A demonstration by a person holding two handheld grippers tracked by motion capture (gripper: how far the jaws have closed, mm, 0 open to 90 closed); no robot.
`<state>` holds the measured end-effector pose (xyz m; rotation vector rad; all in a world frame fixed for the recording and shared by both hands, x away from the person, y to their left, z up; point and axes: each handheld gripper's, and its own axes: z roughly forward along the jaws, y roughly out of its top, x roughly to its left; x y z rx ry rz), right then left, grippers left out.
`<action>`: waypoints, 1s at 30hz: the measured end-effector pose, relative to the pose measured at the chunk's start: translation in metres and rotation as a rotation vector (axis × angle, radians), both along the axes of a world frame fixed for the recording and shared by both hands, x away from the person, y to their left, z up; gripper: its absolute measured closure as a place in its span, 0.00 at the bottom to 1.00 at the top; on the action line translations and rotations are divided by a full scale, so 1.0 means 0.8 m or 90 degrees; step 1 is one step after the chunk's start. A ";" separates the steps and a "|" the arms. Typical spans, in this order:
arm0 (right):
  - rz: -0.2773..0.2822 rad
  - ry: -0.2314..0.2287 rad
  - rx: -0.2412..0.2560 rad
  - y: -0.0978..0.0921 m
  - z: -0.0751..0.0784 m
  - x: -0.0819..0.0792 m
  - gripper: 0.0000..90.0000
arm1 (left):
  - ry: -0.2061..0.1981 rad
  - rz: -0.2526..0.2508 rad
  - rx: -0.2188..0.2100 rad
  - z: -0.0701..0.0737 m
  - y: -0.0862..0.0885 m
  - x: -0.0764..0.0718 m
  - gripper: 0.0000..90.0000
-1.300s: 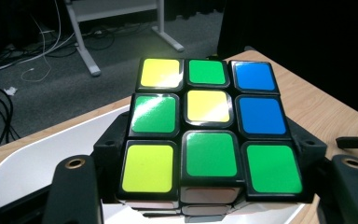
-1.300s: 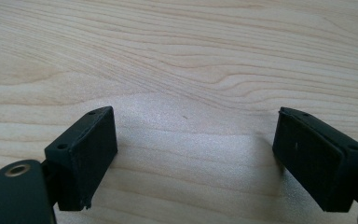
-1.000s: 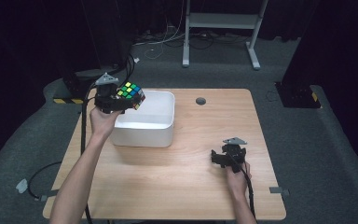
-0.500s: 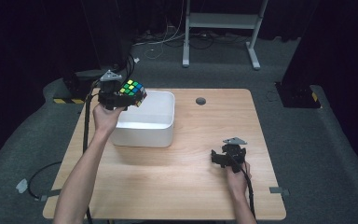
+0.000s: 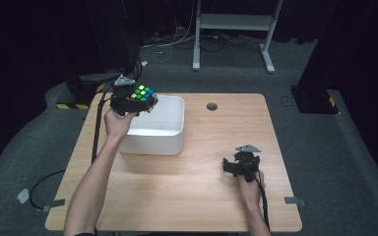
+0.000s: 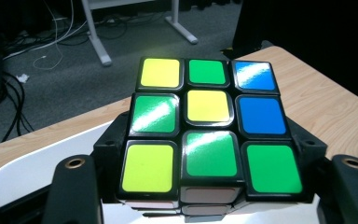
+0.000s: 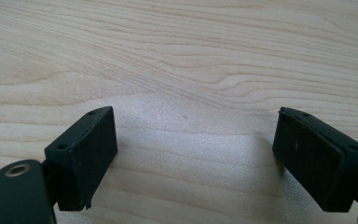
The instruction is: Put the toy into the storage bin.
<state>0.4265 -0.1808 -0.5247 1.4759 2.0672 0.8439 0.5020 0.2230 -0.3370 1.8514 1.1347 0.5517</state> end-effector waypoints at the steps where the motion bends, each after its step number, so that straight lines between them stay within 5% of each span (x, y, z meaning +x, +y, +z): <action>1: 0.000 0.000 0.000 0.000 0.000 0.000 0.15 | 0.000 0.000 0.000 0.000 0.000 0.000 0.37; 30: 0.004 -0.002 -0.002 0.000 0.000 0.000 0.15 | 0.035 0.020 0.003 -0.026 -0.007 0.014 0.37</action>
